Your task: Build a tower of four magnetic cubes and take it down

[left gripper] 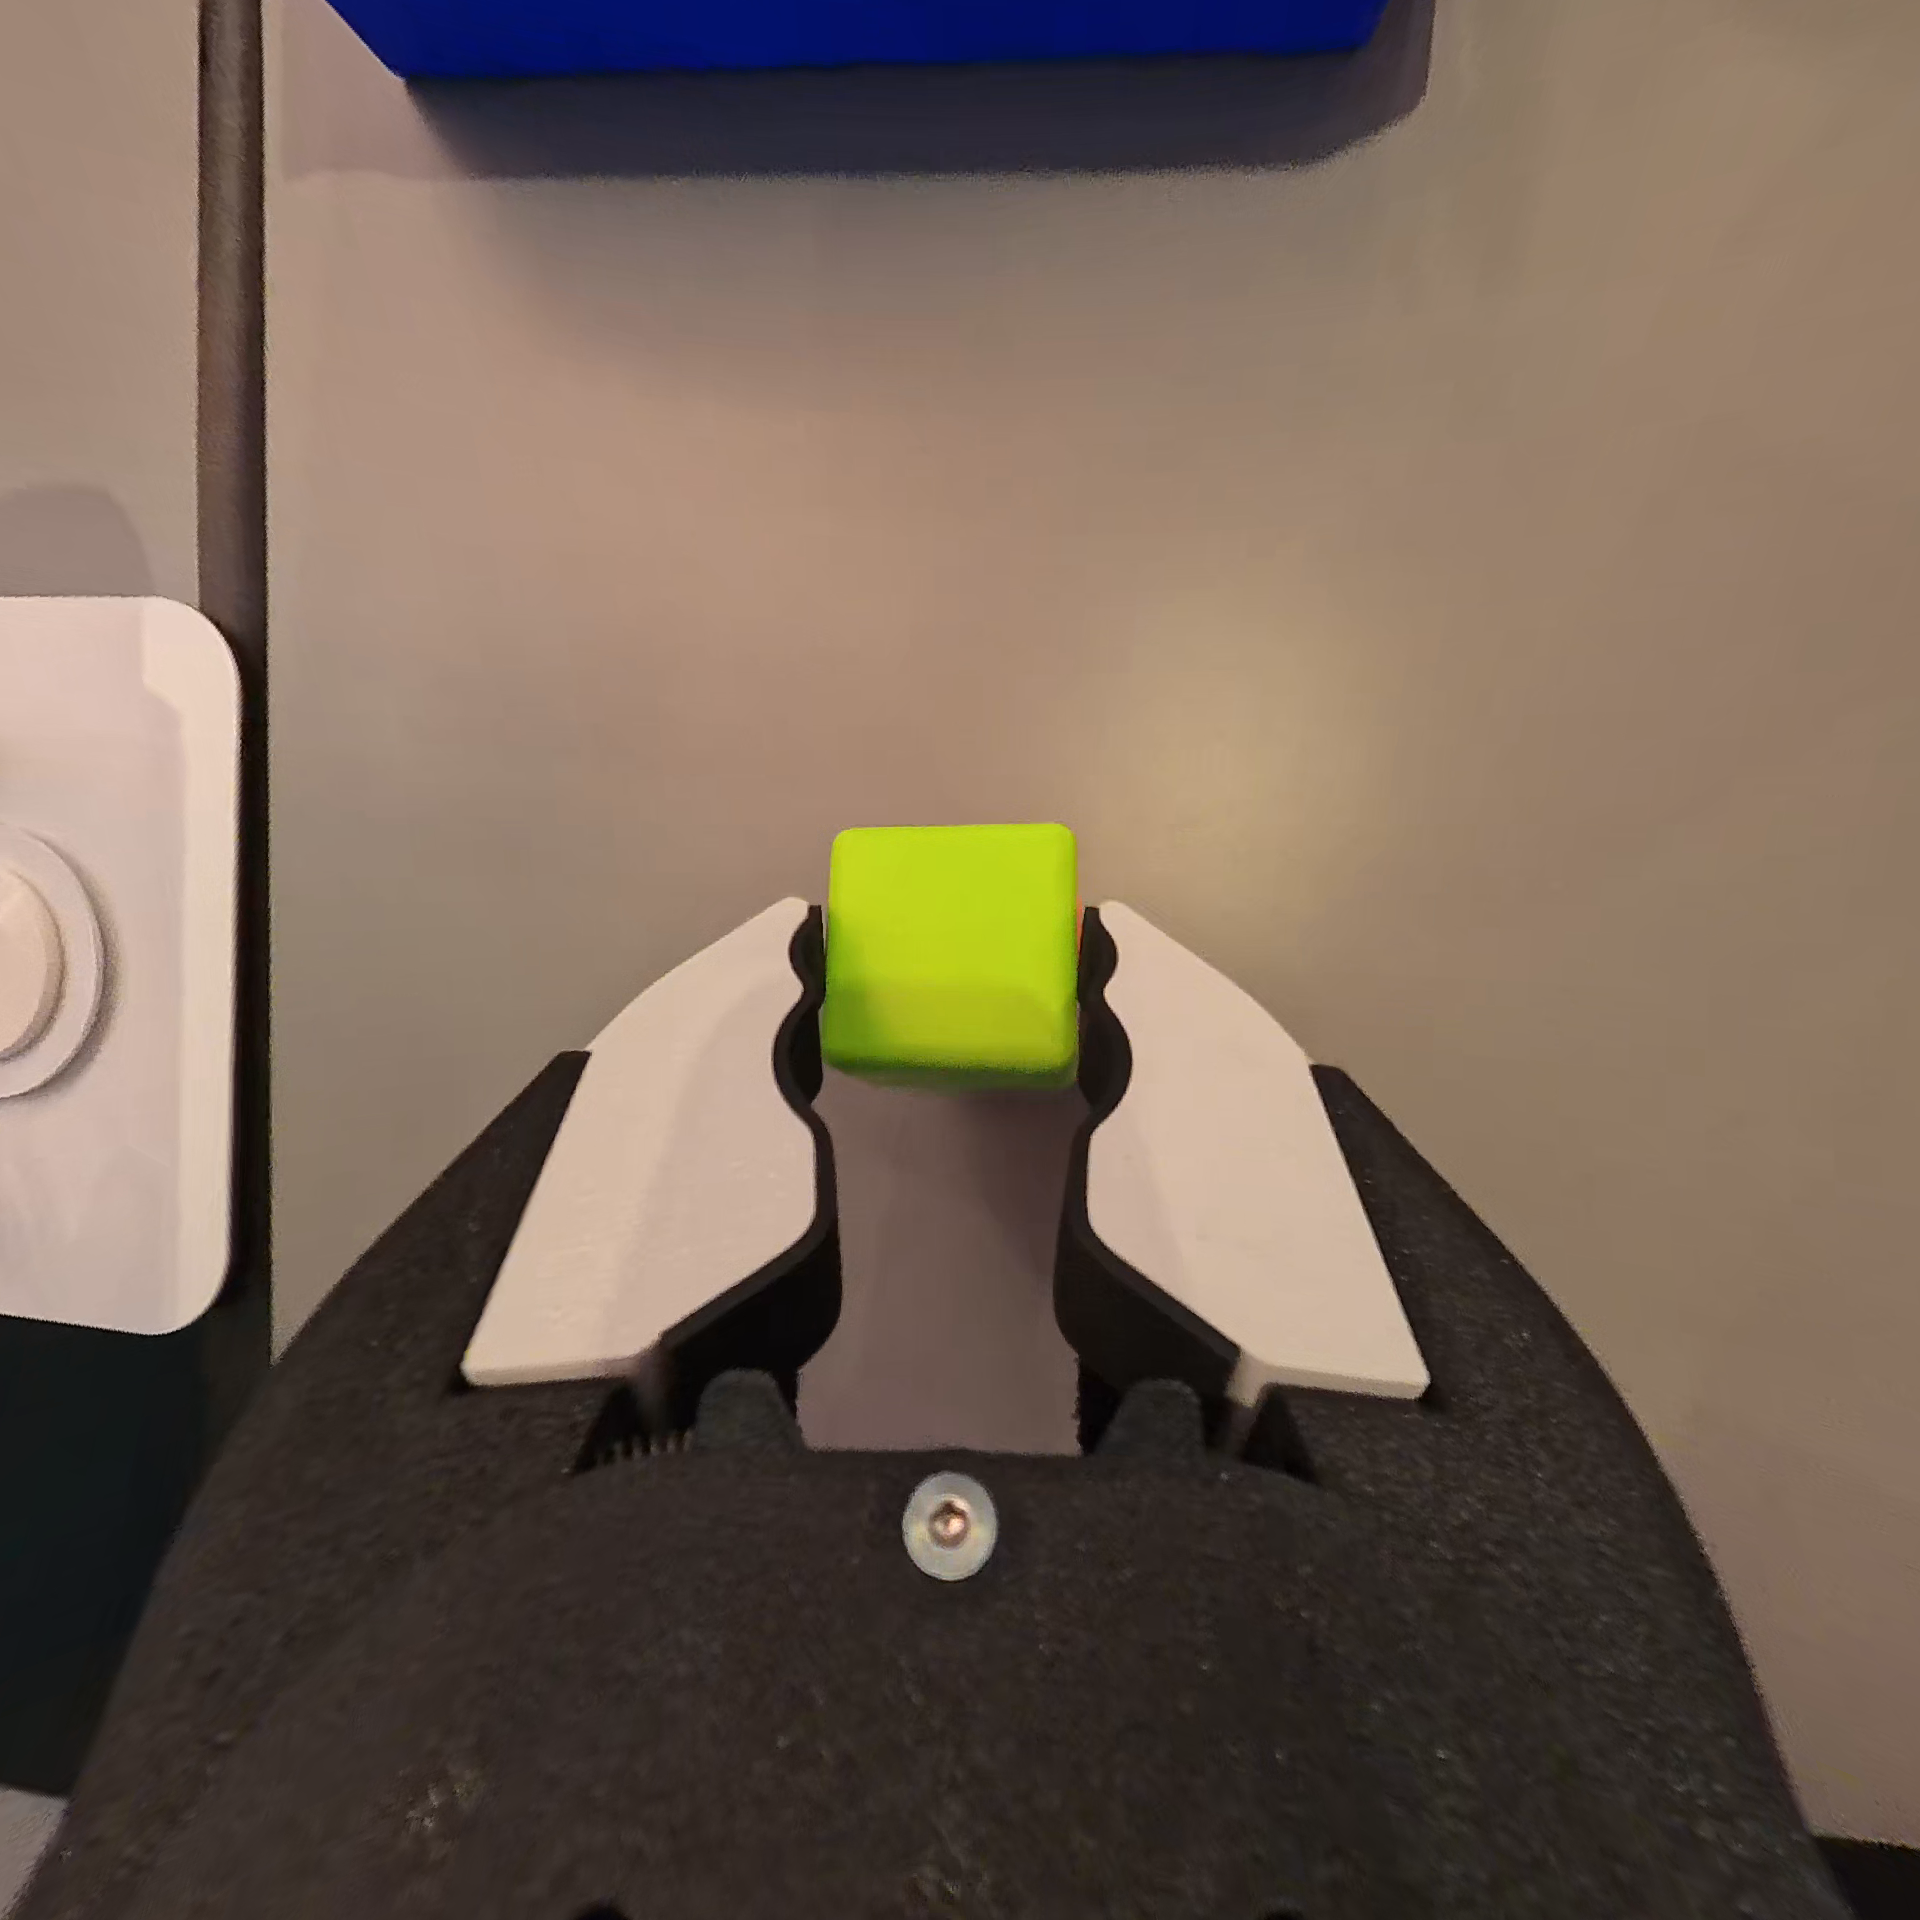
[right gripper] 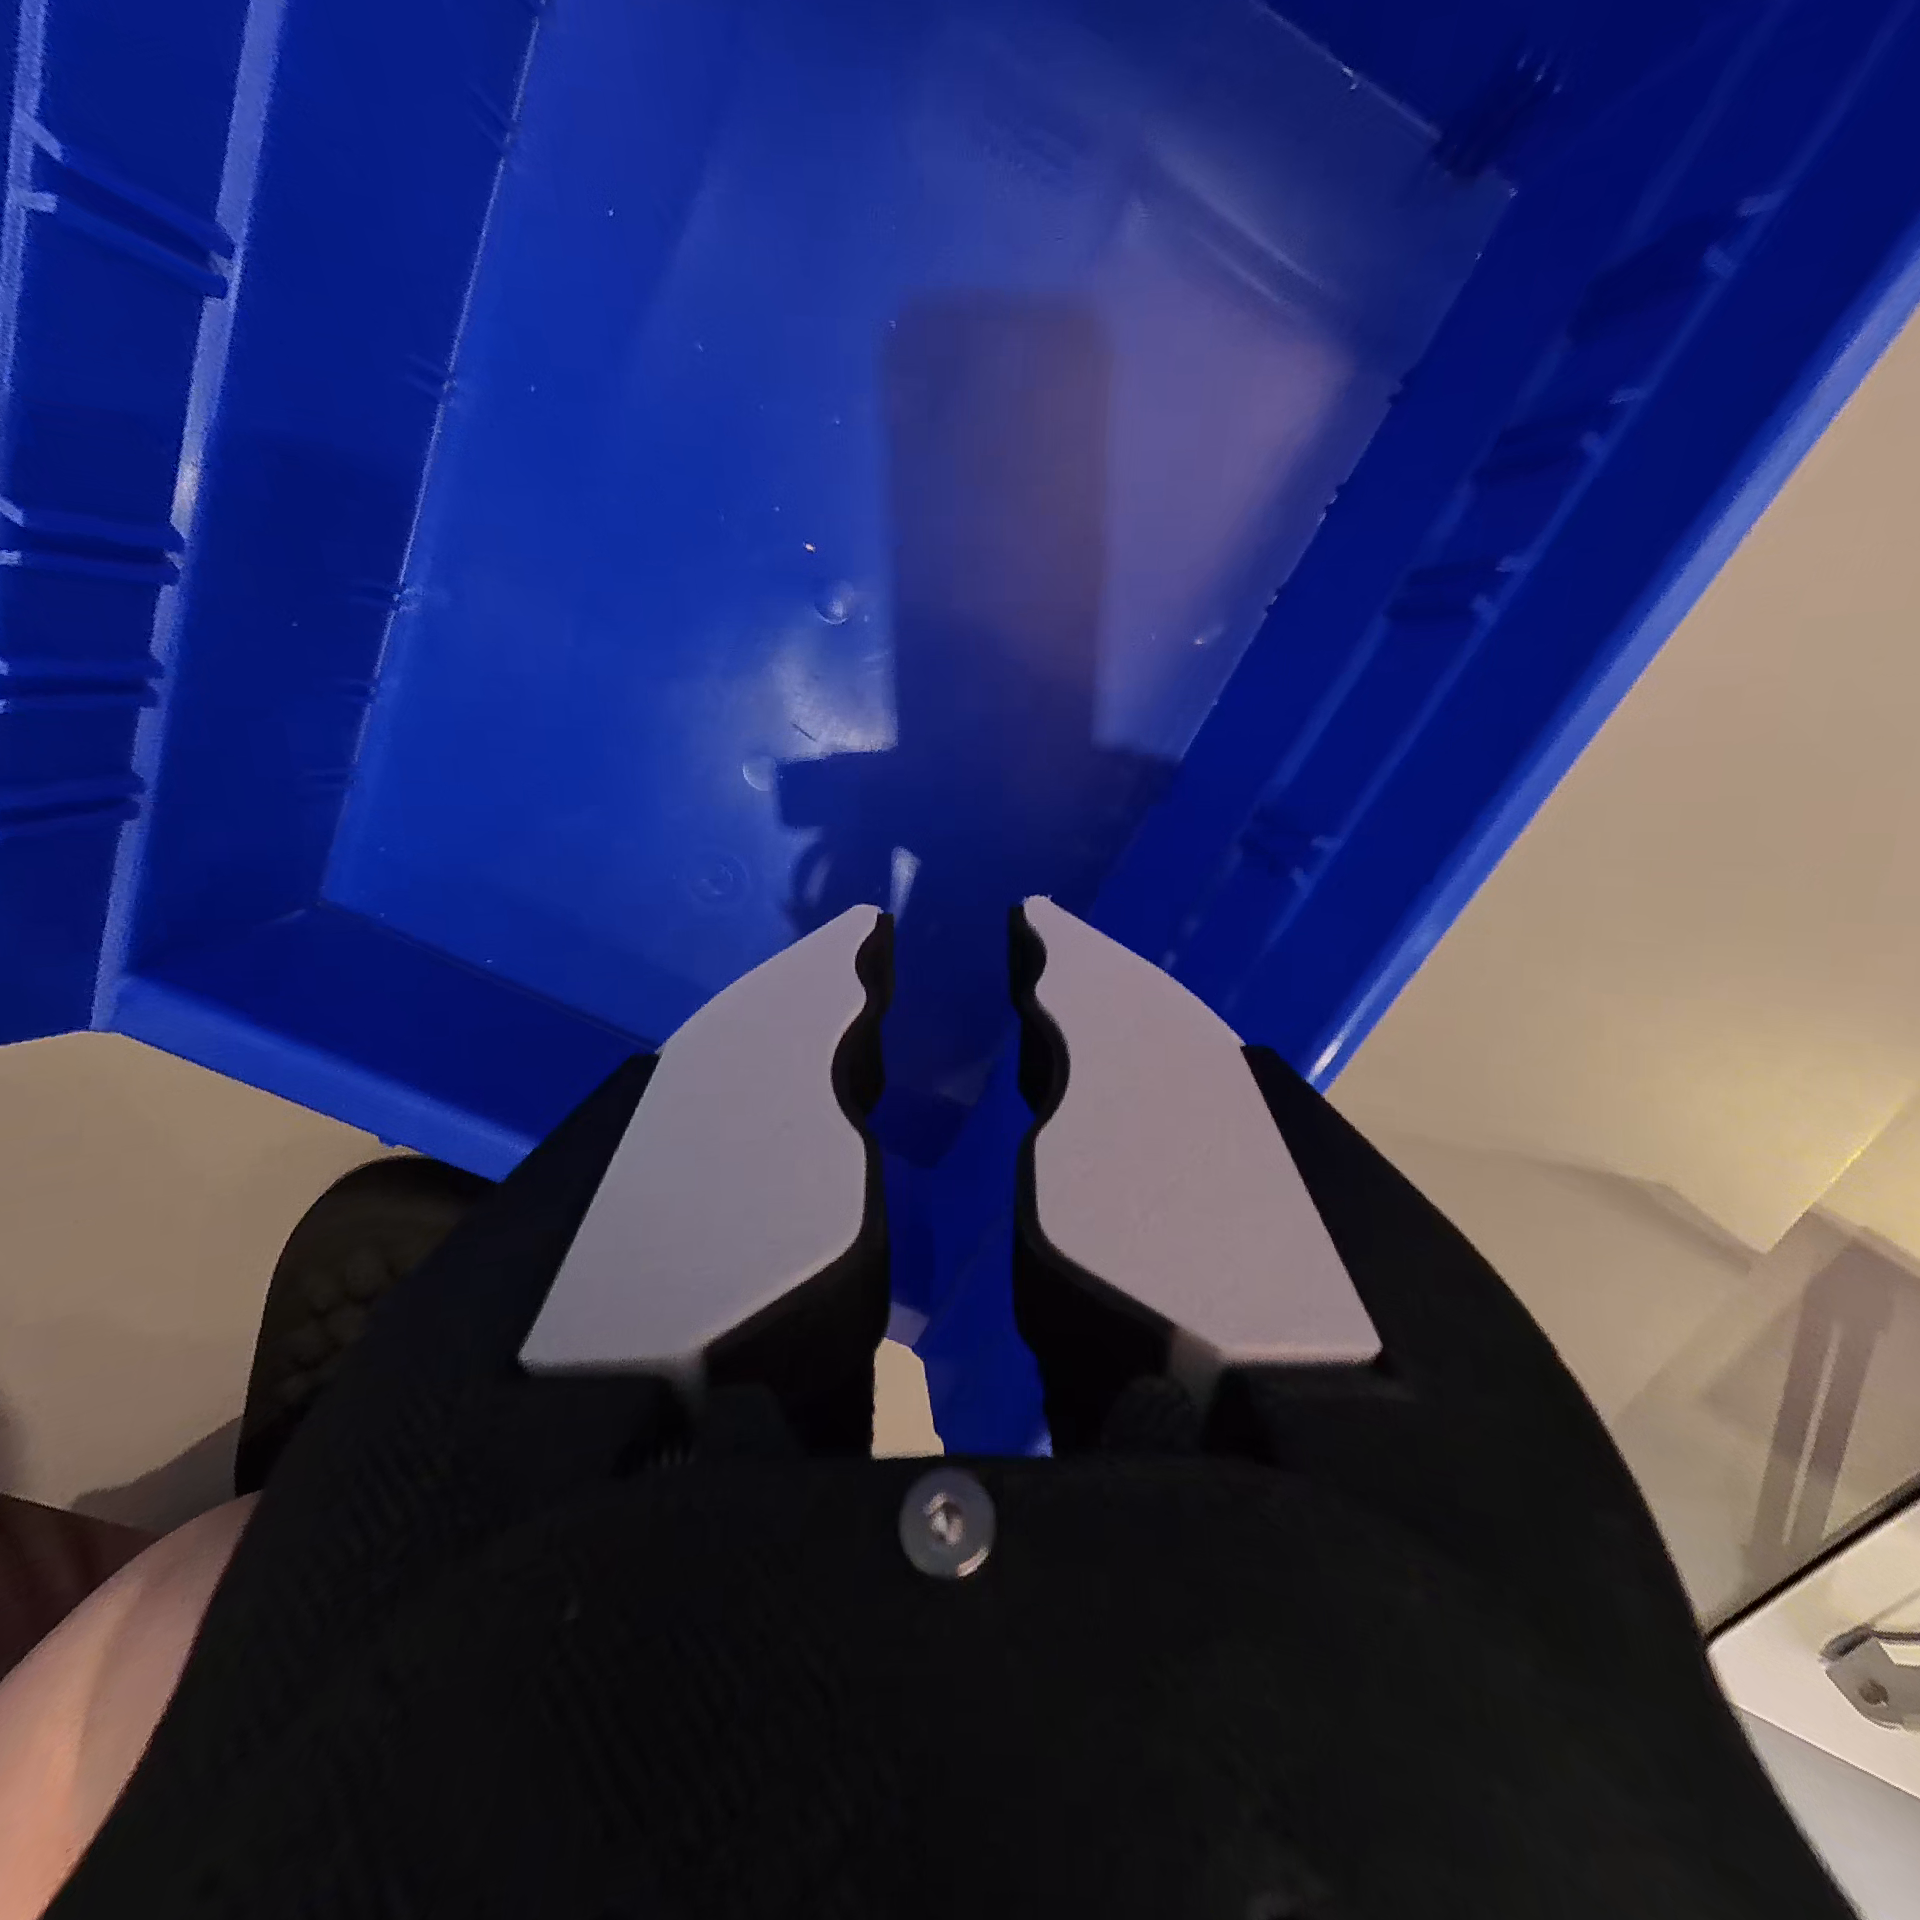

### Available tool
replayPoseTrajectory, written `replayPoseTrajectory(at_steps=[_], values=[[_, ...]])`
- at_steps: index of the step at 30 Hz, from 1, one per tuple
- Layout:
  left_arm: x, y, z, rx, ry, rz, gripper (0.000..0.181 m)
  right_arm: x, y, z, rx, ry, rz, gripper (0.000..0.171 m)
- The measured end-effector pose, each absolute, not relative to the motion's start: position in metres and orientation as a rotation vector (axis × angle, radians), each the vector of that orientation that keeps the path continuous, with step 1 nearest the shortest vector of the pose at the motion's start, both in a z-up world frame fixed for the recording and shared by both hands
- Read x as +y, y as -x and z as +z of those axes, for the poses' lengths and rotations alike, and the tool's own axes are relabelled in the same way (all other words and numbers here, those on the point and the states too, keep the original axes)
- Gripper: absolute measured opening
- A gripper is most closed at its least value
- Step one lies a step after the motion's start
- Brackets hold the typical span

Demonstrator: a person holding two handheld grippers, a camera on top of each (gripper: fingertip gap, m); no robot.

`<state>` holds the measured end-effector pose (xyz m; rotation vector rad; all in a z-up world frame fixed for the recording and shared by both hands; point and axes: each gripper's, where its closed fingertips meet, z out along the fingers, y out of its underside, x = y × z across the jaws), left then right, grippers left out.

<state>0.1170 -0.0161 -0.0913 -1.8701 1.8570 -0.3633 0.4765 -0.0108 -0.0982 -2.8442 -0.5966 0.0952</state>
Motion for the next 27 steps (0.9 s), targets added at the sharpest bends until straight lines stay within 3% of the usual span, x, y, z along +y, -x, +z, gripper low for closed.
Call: replayPoseTrajectory(at_steps=[9,11,17,23,27], values=[[-0.017,-0.114,-0.096,1.856,1.853,-0.387,0.047,-0.013,-0.475,-0.104,-0.609,2.866,0.095,0.024],[-0.019,-0.113,-0.095,1.842,1.870,-0.417,0.061,-0.013,-0.474,-0.103,-0.609,2.861,0.097,0.024],[-0.017,-0.097,-0.031,1.585,1.828,-0.514,0.065,-0.014,-0.475,-0.098,-0.605,2.845,0.091,0.024],[0.025,0.016,0.041,1.240,1.880,-0.162,0.062,-0.014,-0.470,-0.090,-0.634,2.817,0.082,0.024],[0.039,0.093,0.026,1.276,1.995,-0.013,0.053,-0.013,-0.464,-0.088,-0.660,2.797,0.090,0.024]])
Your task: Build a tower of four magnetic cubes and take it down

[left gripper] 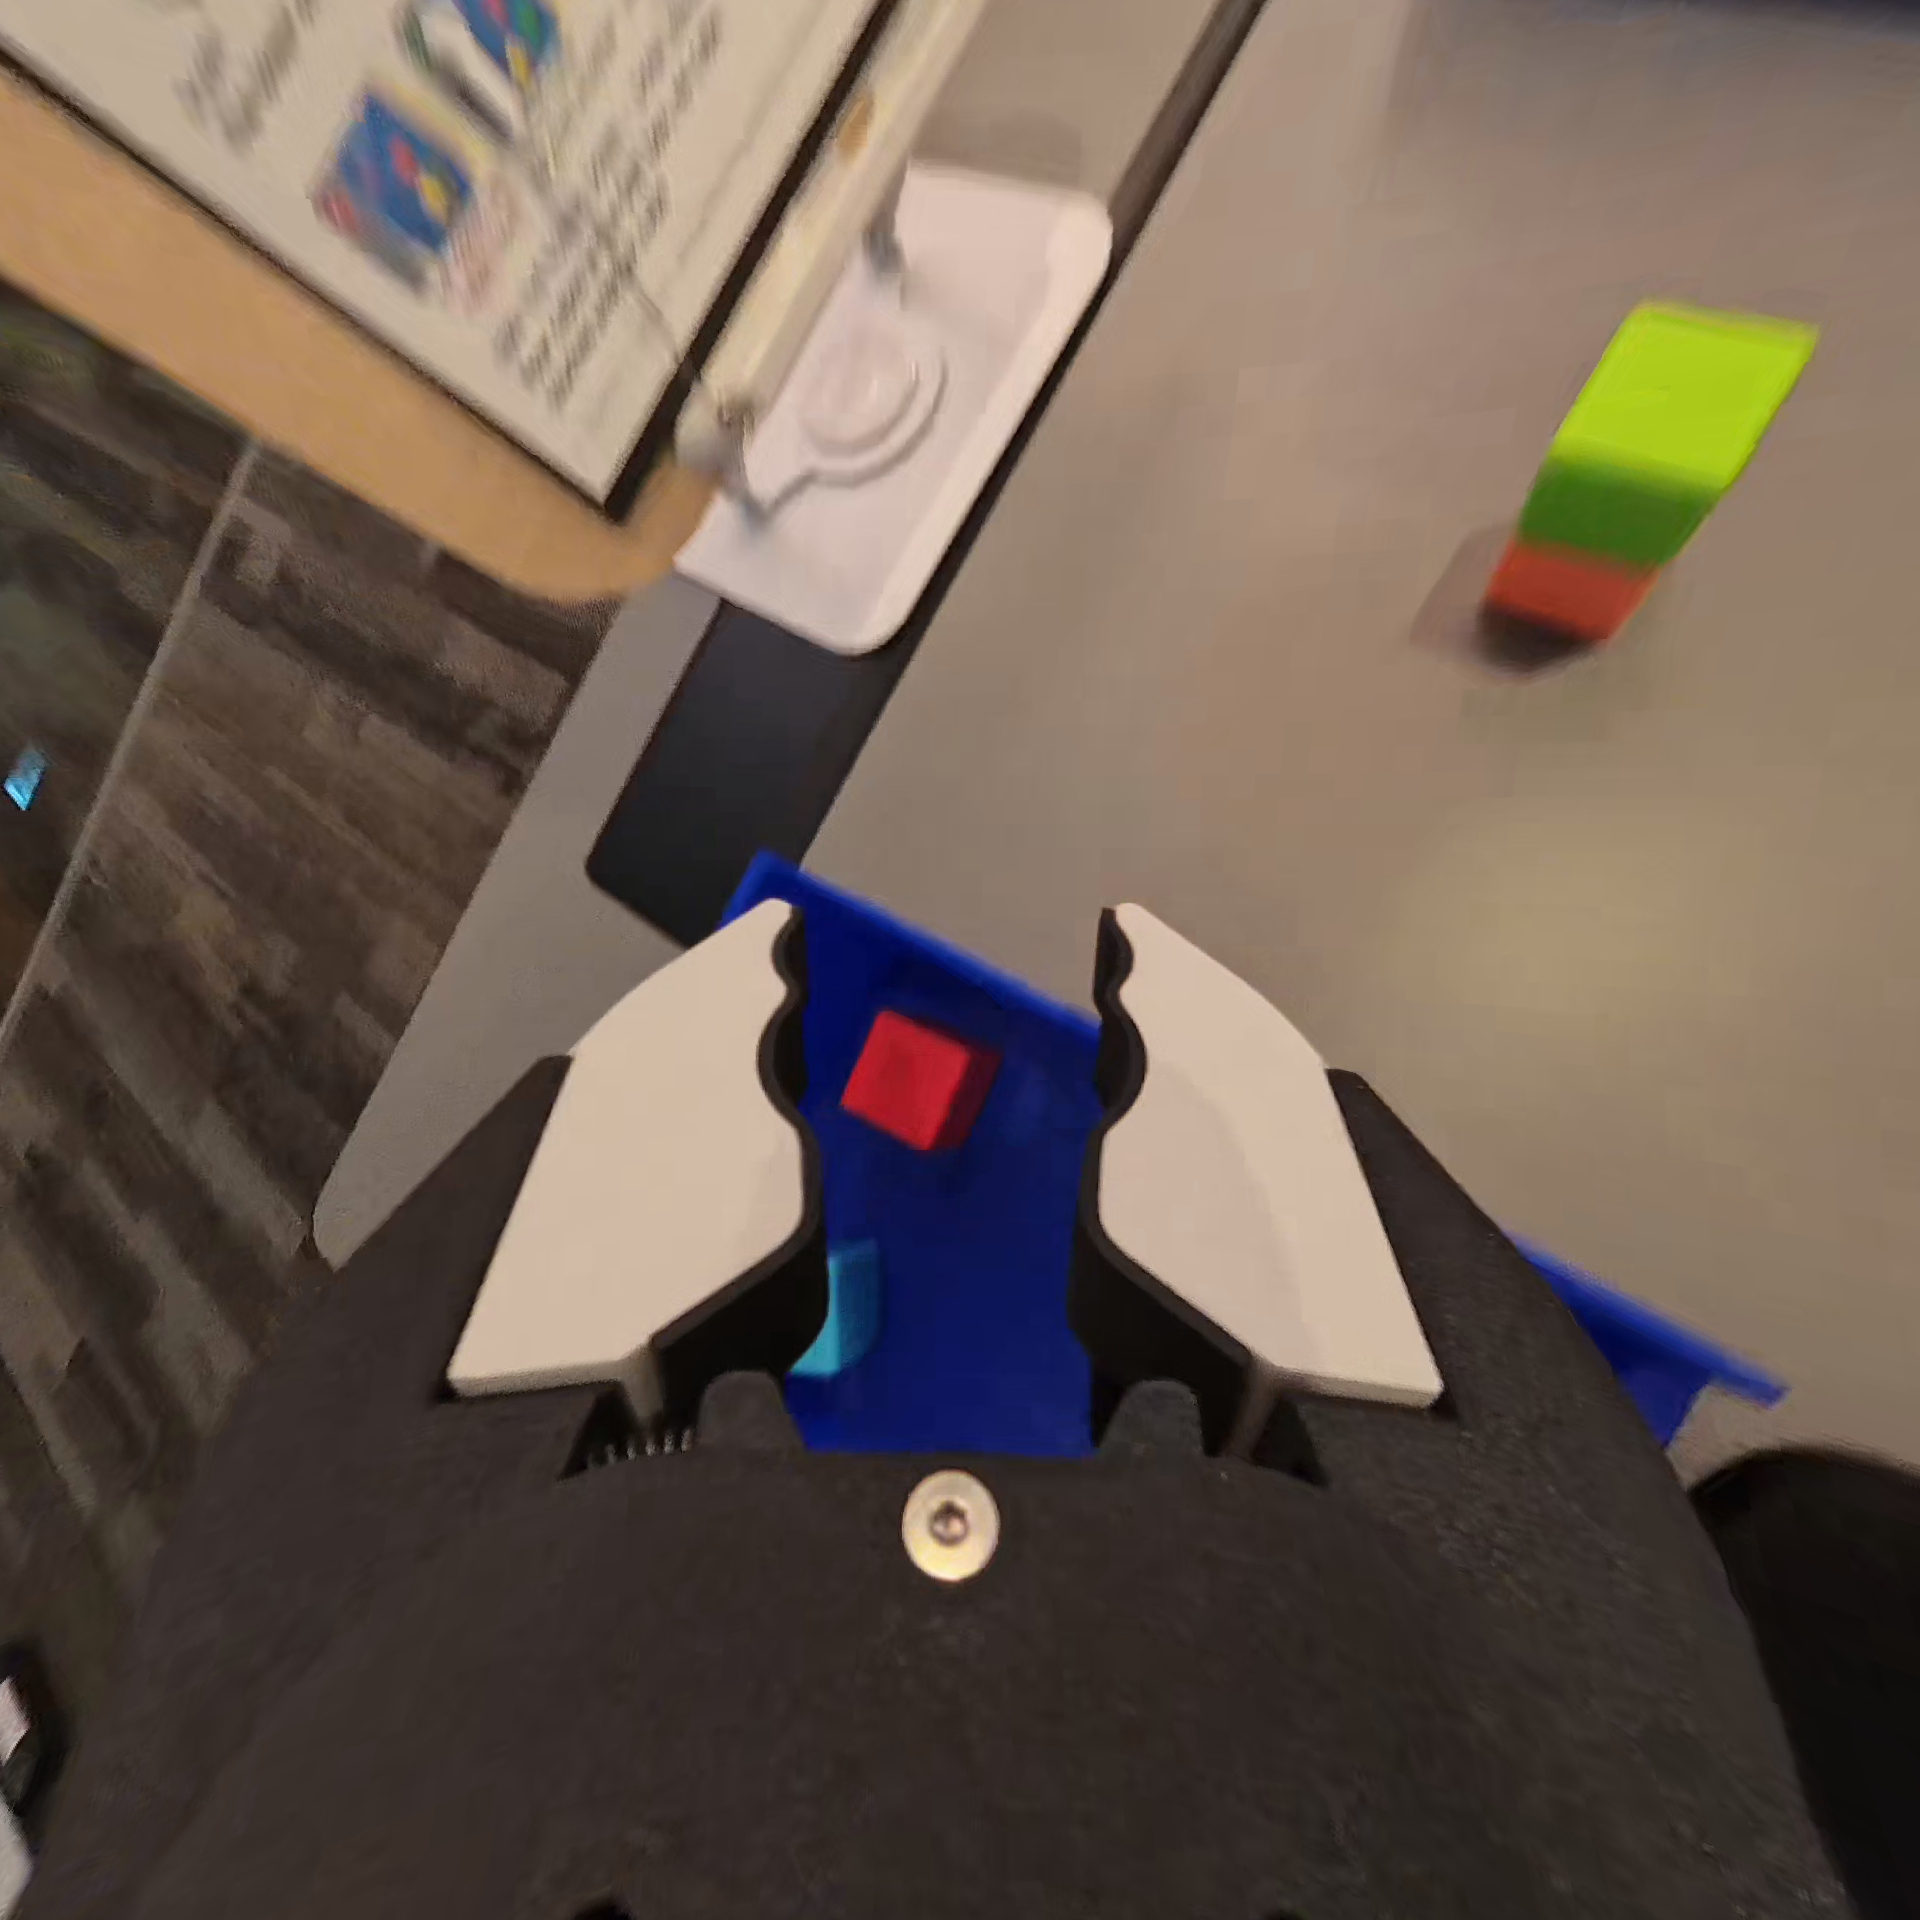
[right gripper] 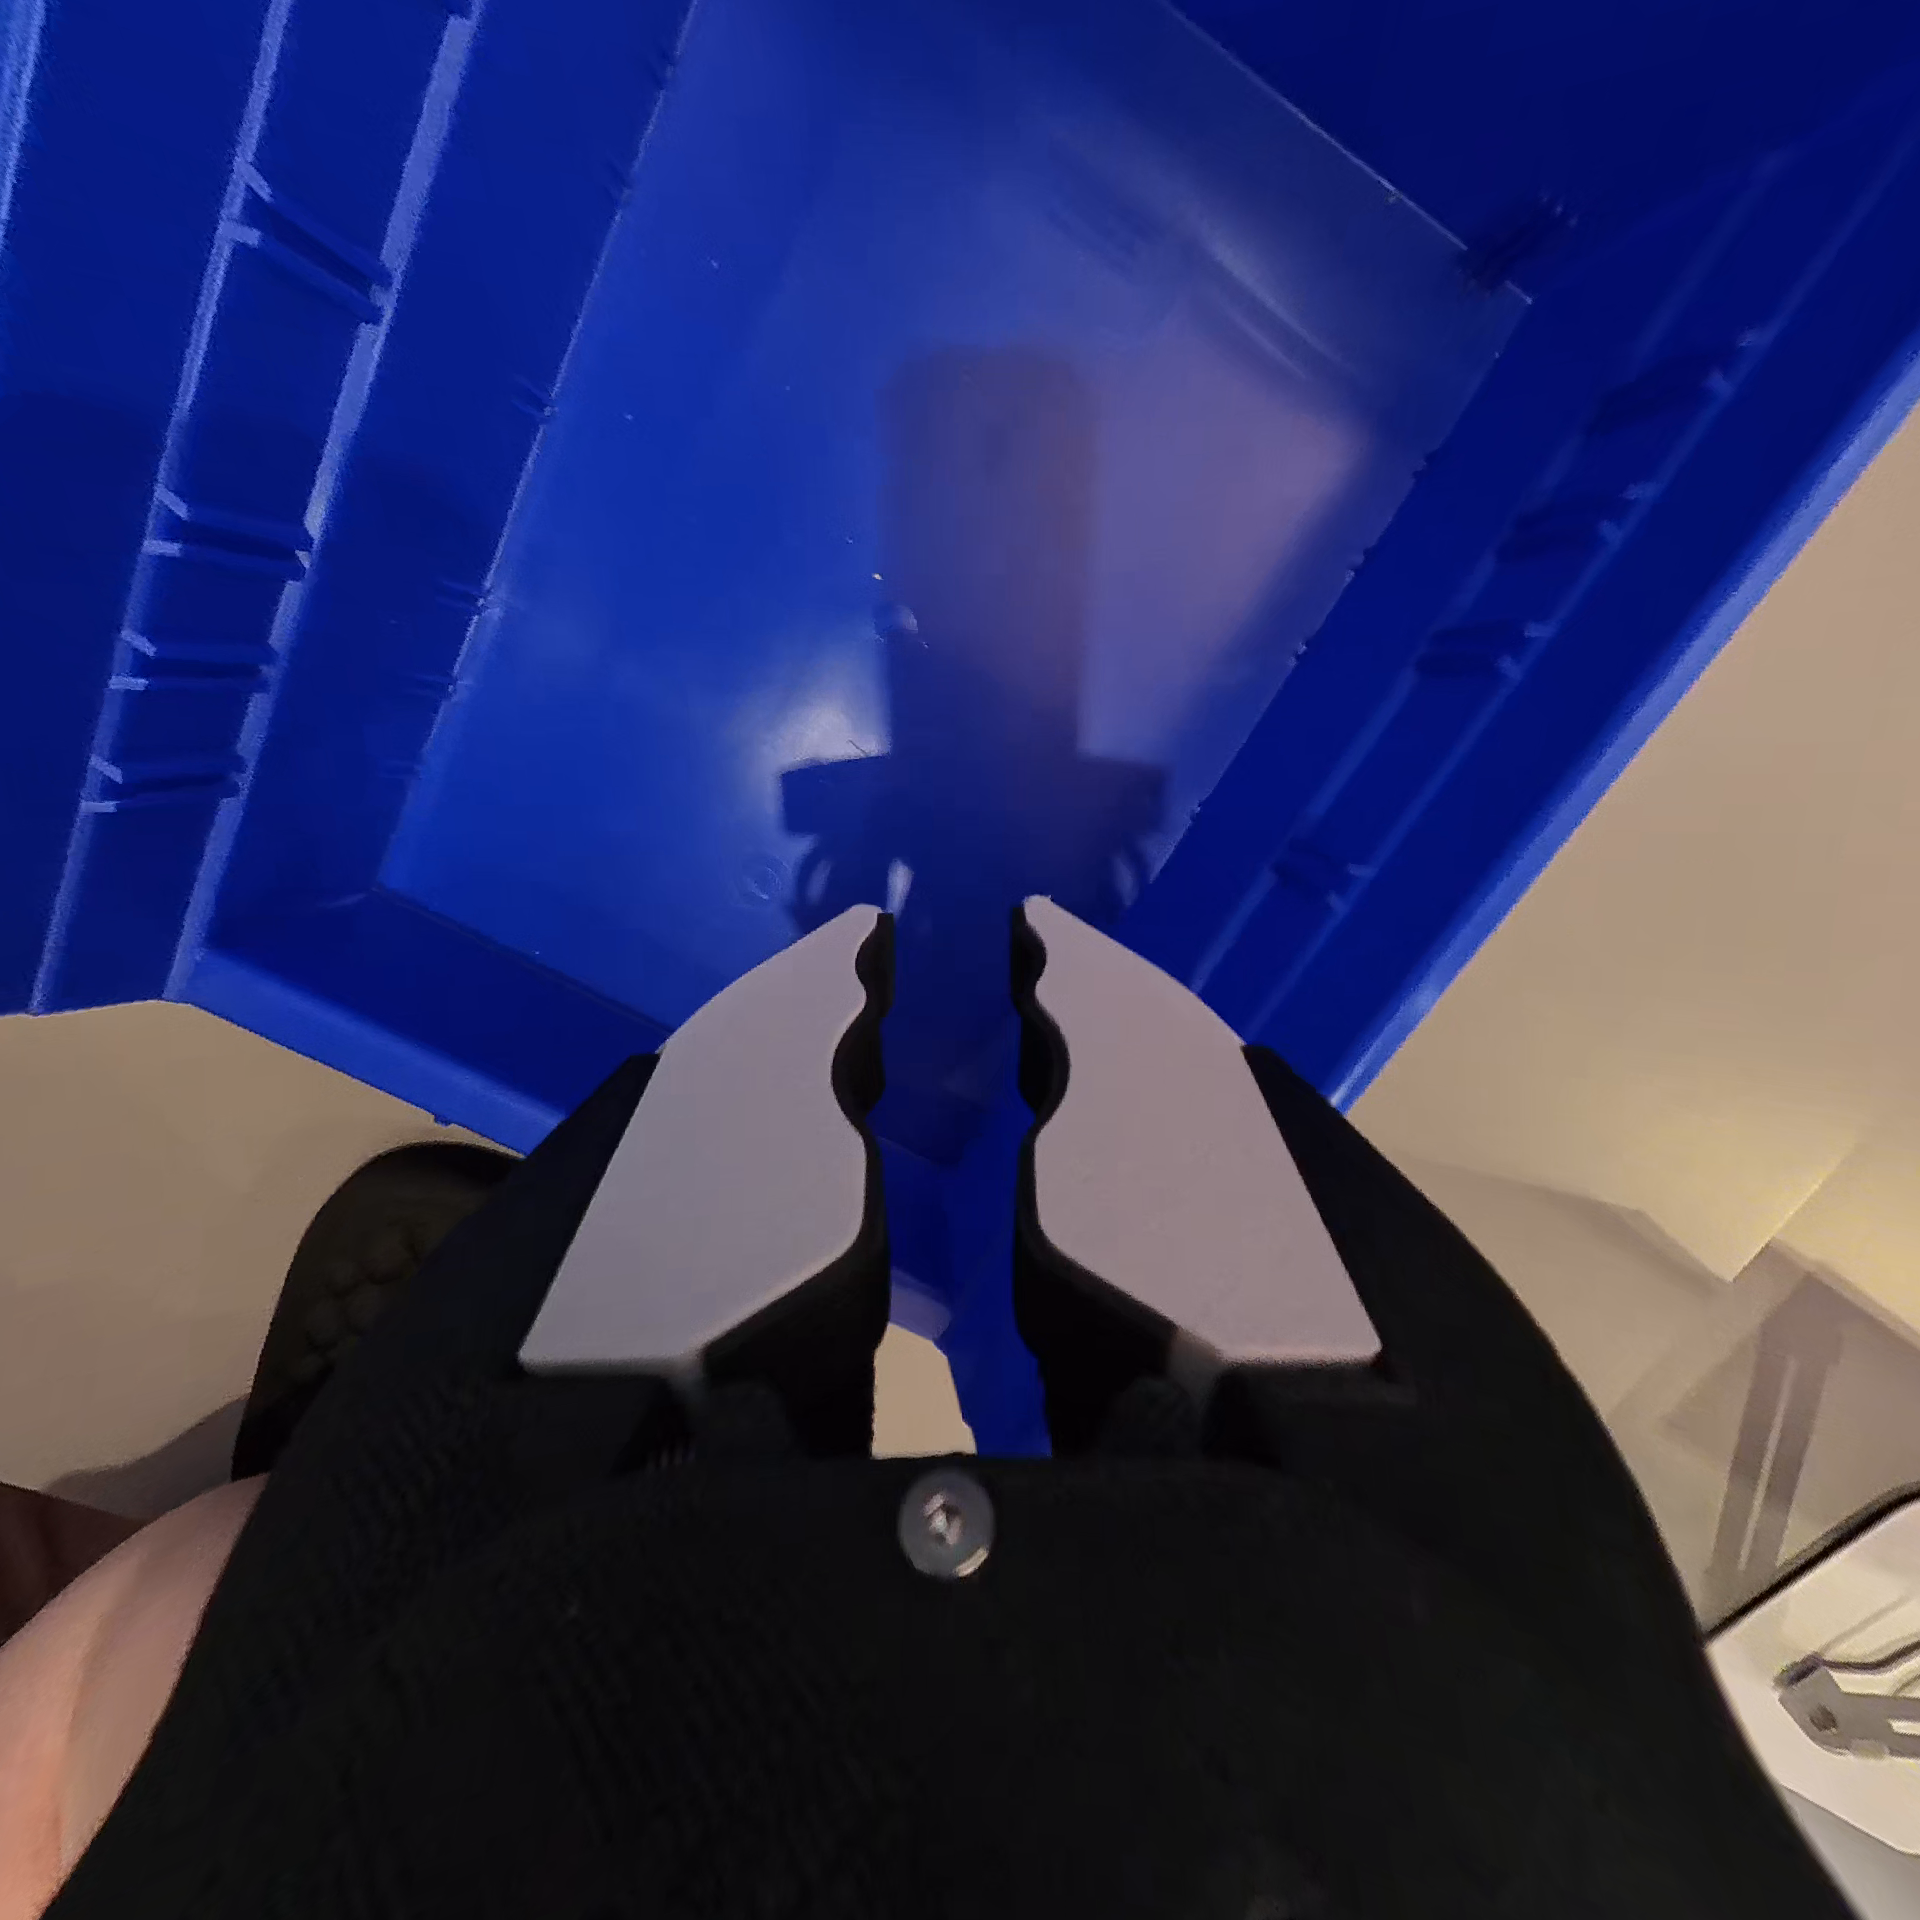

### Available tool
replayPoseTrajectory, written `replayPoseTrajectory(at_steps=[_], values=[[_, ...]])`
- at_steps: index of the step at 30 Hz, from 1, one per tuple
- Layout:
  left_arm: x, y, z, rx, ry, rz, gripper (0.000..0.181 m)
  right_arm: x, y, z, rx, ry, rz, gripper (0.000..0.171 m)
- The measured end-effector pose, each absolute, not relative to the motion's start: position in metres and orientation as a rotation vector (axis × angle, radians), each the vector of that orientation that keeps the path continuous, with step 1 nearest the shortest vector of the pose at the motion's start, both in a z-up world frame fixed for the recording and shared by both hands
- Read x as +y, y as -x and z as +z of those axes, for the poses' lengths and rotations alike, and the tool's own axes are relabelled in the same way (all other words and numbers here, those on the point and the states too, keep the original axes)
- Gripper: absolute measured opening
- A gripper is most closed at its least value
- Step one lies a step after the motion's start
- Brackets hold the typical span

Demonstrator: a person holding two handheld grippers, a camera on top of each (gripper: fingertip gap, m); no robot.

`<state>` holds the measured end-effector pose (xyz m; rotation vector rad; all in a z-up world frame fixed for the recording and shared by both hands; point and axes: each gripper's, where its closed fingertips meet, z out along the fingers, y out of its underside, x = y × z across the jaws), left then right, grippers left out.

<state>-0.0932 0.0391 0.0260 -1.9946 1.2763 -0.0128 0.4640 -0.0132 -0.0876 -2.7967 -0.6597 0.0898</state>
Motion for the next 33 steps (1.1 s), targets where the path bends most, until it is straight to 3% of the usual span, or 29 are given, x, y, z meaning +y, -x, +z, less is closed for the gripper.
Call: replayPoseTrajectory(at_steps=[11,24,33], values=[[0.064,0.164,-0.110,1.663,2.232,0.168,0.061,-0.022,-0.455,-0.095,-0.680,2.839,0.113,0.024],[0.083,0.171,-0.151,1.785,2.328,0.138,0.057,-0.028,-0.452,-0.105,-0.729,2.904,0.105,0.024],[0.077,0.179,-0.127,1.692,2.311,0.152,0.050,-0.030,-0.449,-0.112,-0.770,2.926,0.137,0.024]])
